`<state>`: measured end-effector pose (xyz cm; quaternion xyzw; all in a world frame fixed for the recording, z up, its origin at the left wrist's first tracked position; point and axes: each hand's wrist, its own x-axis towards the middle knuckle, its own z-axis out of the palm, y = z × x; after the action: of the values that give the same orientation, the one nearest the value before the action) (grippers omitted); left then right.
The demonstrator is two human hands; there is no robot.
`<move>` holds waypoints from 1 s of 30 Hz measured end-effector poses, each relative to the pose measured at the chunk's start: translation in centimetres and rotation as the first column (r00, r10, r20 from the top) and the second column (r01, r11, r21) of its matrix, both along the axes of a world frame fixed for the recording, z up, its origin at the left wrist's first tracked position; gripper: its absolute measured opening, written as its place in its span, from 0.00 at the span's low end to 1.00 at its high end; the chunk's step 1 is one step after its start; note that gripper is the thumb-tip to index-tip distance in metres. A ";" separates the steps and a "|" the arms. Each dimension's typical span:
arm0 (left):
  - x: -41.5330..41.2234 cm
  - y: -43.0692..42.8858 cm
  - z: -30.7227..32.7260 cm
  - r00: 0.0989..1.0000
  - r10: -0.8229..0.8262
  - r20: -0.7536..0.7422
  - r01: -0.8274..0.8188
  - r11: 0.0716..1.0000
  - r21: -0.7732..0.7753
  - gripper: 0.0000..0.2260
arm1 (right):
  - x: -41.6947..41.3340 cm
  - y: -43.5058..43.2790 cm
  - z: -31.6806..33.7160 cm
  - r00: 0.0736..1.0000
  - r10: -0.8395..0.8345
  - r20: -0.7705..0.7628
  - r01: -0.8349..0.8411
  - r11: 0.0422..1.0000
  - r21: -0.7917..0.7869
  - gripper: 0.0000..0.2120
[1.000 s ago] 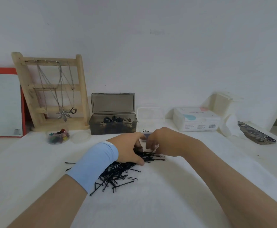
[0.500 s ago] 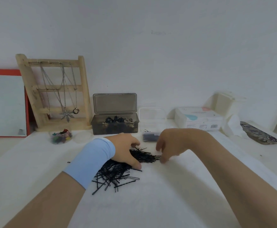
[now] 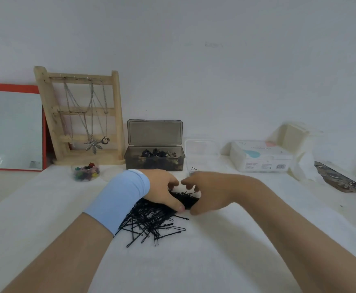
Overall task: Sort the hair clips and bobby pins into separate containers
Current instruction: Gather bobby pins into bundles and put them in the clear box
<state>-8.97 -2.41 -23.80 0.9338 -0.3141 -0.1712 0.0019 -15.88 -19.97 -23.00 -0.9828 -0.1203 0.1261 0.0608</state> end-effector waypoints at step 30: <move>-0.1 1.1 0.9 0.999 0.001 -0.052 -0.005 0.998 -0.066 0.35 | -0.2 -1.9 2.1 0.999 -0.027 -0.018 0.027 1.000 -0.015 0.05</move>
<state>-9.09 -1.32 -22.89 0.9289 -0.3181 -0.1849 0.0413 -16.10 -21.83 -20.91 -0.9835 -0.1057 0.1352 0.0565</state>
